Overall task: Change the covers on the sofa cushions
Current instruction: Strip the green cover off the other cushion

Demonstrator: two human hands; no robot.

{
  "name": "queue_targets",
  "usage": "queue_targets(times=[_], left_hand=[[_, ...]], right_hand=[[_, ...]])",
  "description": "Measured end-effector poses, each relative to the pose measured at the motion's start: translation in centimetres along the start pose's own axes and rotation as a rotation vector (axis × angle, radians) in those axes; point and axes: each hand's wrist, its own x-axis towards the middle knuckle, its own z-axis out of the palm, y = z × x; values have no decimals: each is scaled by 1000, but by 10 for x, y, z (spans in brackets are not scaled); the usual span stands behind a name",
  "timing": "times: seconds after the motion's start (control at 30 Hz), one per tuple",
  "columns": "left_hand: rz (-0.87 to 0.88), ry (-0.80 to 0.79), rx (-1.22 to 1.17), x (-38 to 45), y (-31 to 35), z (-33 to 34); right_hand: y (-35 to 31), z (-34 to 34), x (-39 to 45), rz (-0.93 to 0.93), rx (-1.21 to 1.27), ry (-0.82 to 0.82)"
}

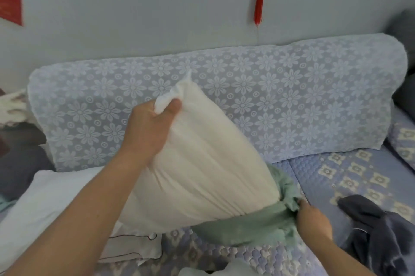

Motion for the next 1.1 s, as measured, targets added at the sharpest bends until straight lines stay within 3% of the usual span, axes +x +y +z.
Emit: queue_targets(times=[0.07, 0.13, 0.27, 0.37, 0.47, 0.6, 0.7, 0.8, 0.9, 0.97, 1.1], left_hand=[[-77, 20, -7, 1, -1, -4], [-183, 22, -54, 4, -7, 1], [-480, -42, -262, 13, -39, 20], [-624, -92, -330, 15, -66, 43], [-748, -82, -410, 16, -83, 63], [-814, -135, -484, 21, -78, 76], [-772, -334, -611, 10, -58, 75], [-615, -458, -784, -7, -53, 57], [-410, -224, -555, -25, -89, 30], [-369, -114, -391, -52, -122, 16], [-300, -526, -379, -103, -130, 37]], right_hand=[[-5, -4, 12, 65, 109, 4], [-29, -21, 16, 134, 401, 70], [-85, -52, -25, -29, 761, 325], [-122, -48, -95, -330, 917, 56], [-140, -38, -128, -723, 717, -230], [-153, -58, -108, -363, 713, -272], [-164, -64, -92, -300, 625, -269], [-172, -73, -80, -261, 809, -133], [-181, -109, -56, -187, 1147, -123], [-188, -140, -41, -187, 1330, -178], [-210, -194, -30, -252, 1421, -360]])
